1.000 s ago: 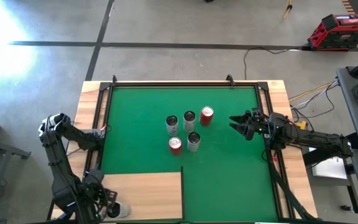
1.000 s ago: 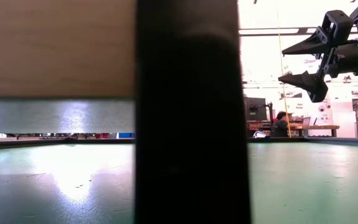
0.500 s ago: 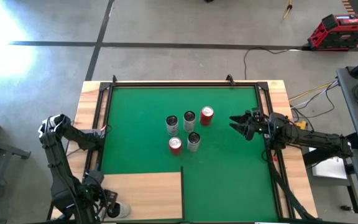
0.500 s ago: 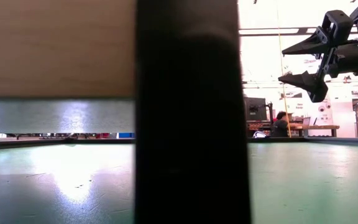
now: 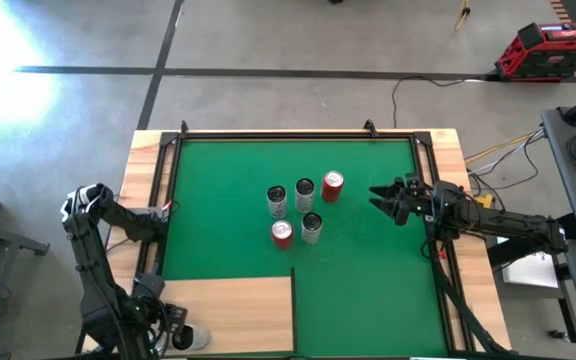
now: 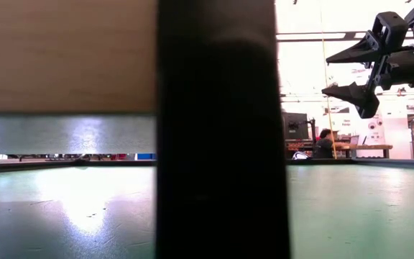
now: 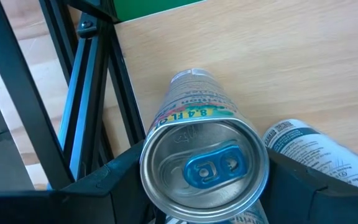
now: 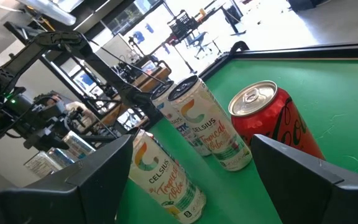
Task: Place canned beverage on shelf
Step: Put the blue soda can on the shelf aligned with the other blue soda can
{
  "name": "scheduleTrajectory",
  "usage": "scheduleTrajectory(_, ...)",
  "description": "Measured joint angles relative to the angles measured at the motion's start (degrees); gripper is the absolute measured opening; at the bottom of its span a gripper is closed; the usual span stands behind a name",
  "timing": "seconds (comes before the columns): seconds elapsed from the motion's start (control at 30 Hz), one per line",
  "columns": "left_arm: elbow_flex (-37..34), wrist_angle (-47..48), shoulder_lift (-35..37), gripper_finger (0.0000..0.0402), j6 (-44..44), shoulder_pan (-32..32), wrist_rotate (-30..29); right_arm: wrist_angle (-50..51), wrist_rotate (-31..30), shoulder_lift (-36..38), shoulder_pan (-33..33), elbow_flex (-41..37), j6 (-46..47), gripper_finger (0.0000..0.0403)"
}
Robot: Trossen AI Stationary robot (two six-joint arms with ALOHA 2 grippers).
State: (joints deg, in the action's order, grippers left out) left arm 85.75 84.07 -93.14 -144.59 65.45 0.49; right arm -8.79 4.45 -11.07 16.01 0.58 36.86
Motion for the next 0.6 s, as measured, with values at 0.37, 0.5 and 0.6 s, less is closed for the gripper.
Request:
scheduleTrajectory(0.37,-0.3,0.03,0.06,0.0238,0.0,0.0,-0.02,0.02,0.01,0.0,-0.02,0.0,-0.02,0.0318)
scheduleTrajectory(0.5,-0.33,0.07,0.06,0.0239,0.01,0.07,-0.08,0.01,0.02,0.0,0.0,0.0,0.0,0.0318)
scheduleTrajectory(0.6,-0.44,0.33,0.06,0.0247,0.0,0.07,-0.26,0.0,0.02,0.0,-0.01,0.0,-0.02,0.0318)
